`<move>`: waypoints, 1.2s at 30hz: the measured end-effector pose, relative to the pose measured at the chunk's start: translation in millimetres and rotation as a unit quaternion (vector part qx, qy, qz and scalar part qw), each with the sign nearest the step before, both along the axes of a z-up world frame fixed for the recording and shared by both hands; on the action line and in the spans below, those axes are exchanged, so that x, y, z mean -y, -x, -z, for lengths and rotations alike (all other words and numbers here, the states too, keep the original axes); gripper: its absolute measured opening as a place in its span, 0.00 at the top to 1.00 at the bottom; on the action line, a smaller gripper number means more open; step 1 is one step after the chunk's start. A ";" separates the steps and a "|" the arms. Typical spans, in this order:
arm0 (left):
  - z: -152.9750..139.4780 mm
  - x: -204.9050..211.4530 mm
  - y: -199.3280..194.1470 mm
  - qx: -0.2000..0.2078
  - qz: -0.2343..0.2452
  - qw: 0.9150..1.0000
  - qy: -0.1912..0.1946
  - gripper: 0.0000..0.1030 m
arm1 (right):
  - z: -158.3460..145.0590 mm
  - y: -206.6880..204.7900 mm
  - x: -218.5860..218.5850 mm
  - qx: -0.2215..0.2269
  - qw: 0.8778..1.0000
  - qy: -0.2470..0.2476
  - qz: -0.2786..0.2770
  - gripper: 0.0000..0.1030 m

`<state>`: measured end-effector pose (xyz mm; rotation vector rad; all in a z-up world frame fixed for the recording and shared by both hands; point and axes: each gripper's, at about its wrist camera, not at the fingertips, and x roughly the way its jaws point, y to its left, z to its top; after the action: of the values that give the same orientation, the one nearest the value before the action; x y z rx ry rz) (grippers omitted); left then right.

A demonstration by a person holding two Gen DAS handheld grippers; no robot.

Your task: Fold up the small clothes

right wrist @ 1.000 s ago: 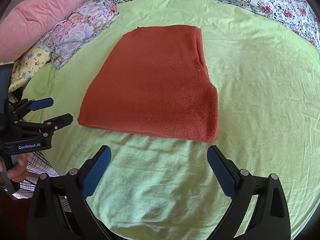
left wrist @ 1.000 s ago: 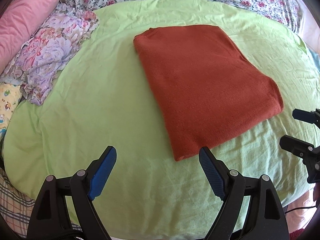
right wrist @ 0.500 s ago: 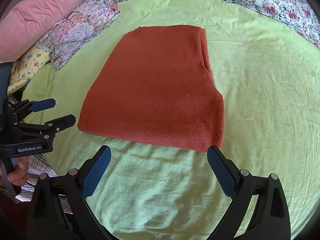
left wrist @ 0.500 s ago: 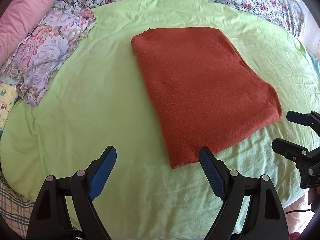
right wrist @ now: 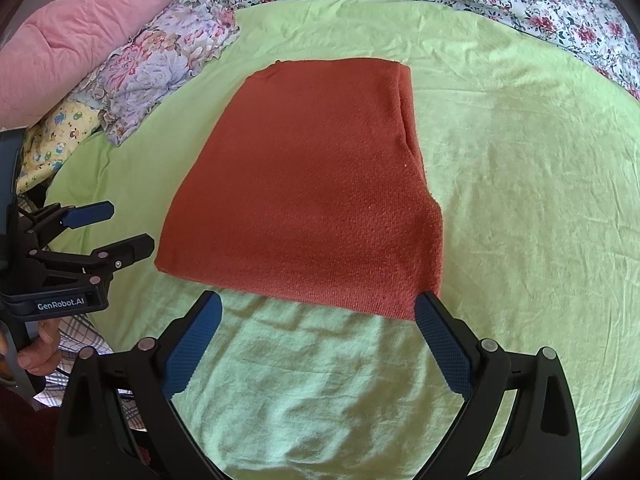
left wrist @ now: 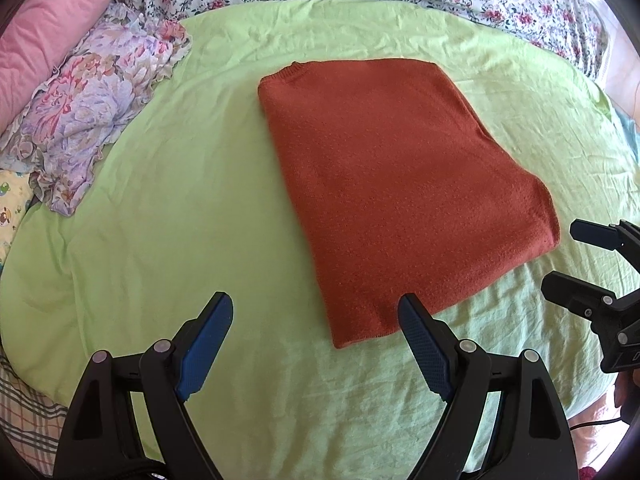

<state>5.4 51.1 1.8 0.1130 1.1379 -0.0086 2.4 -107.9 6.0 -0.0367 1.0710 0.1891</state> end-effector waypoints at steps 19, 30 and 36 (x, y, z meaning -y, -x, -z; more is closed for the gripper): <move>0.9 1.2 -3.8 -0.002 -0.002 1.000 0.004 0.17 | -2.7 -4.3 2.6 0.002 1.000 -0.007 0.004 0.06; -2.8 1.1 -6.7 0.002 -0.004 1.000 0.007 0.17 | -3.5 -9.3 1.5 0.005 1.000 -0.009 0.008 0.06; -3.3 1.1 -7.1 0.002 -0.004 1.000 0.006 0.17 | -4.3 -11.2 3.1 0.006 1.000 -0.011 0.011 0.06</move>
<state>12.5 49.9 5.2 0.0970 1.1333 -0.0075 13.7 -111.1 10.3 -0.0067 1.0576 0.1813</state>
